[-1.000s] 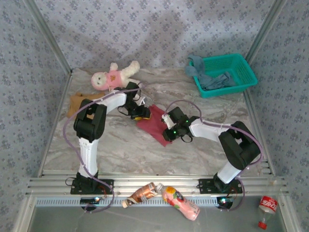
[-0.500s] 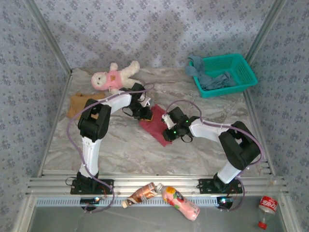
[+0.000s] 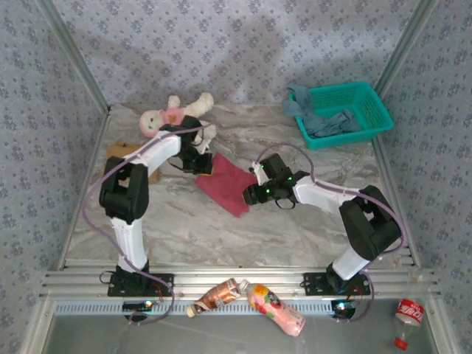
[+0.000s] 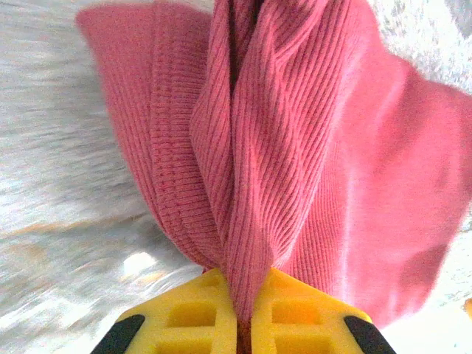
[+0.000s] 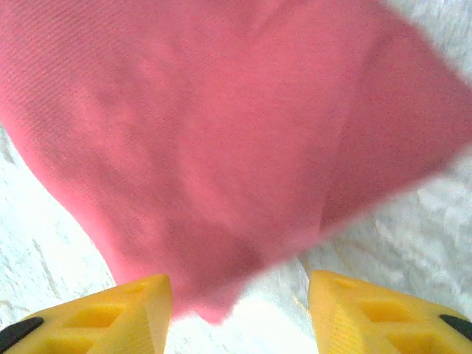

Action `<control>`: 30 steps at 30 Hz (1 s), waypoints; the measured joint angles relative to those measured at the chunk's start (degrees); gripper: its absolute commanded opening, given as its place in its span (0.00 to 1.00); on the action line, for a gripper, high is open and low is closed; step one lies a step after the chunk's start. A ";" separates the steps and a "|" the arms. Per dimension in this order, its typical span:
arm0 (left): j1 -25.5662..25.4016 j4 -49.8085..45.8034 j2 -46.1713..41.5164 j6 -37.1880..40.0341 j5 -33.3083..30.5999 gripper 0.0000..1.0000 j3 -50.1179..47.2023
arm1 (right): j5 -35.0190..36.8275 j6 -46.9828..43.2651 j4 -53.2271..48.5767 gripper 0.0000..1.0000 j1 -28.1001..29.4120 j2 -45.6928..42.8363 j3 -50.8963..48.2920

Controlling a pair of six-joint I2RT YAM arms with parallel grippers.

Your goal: Fold and stack the tank tops

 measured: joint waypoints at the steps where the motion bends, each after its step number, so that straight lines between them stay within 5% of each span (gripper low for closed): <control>1: 0.98 -0.22 -1.38 0.26 -0.68 0.00 -0.33 | -0.13 1.03 0.79 0.55 -0.13 0.00 0.42; 15: 15.10 -2.67 -10.47 7.19 -13.03 0.00 -4.79 | -1.16 9.22 8.94 0.58 0.55 3.76 3.69; 30: 16.15 3.17 -10.67 10.23 -25.51 0.00 1.55 | -1.62 10.69 12.33 0.58 1.38 6.82 5.88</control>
